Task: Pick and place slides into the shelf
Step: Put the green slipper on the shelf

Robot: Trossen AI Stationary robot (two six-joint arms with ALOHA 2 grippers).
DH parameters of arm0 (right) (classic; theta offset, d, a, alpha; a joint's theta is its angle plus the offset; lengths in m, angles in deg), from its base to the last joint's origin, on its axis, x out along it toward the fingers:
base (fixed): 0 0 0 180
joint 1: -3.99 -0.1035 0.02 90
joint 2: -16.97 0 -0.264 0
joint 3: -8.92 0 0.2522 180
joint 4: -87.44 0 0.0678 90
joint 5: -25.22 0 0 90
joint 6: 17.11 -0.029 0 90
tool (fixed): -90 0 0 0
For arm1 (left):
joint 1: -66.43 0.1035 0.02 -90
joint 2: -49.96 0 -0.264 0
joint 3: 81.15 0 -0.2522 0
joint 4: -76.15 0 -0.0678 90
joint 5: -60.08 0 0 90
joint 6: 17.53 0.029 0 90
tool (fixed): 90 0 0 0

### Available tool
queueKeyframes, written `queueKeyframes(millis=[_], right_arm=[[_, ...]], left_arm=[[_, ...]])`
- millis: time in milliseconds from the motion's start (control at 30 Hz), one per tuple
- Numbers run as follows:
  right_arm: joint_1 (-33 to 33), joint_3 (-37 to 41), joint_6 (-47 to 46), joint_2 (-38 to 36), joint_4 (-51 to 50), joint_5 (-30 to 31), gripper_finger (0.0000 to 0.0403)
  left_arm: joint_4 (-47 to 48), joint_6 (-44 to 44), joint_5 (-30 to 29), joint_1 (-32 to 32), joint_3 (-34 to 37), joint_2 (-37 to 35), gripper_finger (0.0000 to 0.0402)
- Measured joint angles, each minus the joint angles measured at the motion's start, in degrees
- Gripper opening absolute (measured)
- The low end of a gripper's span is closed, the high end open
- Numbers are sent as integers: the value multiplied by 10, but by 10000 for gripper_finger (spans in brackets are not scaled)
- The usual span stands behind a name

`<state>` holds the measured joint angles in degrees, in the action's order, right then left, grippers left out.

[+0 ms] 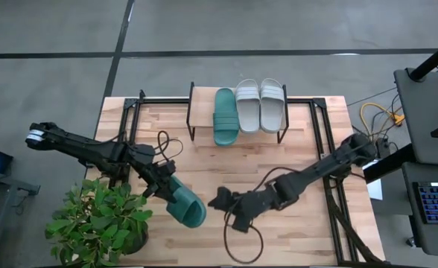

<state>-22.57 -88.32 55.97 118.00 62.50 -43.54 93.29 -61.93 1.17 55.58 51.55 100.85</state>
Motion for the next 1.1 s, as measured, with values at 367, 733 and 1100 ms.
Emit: queueKeyframes(millis=[367,733,1100], right_arm=[[-13,-71,0,49,-41,-2,180],[-13,-72,23,59,-35,-6,180],[-9,-72,30,59,-30,-53,180]], left_arm=[[-5,4,1,0,0,5,0],[-22,4,0,0,-2,10,0],[-57,3,-2,0,-1,33,0]])
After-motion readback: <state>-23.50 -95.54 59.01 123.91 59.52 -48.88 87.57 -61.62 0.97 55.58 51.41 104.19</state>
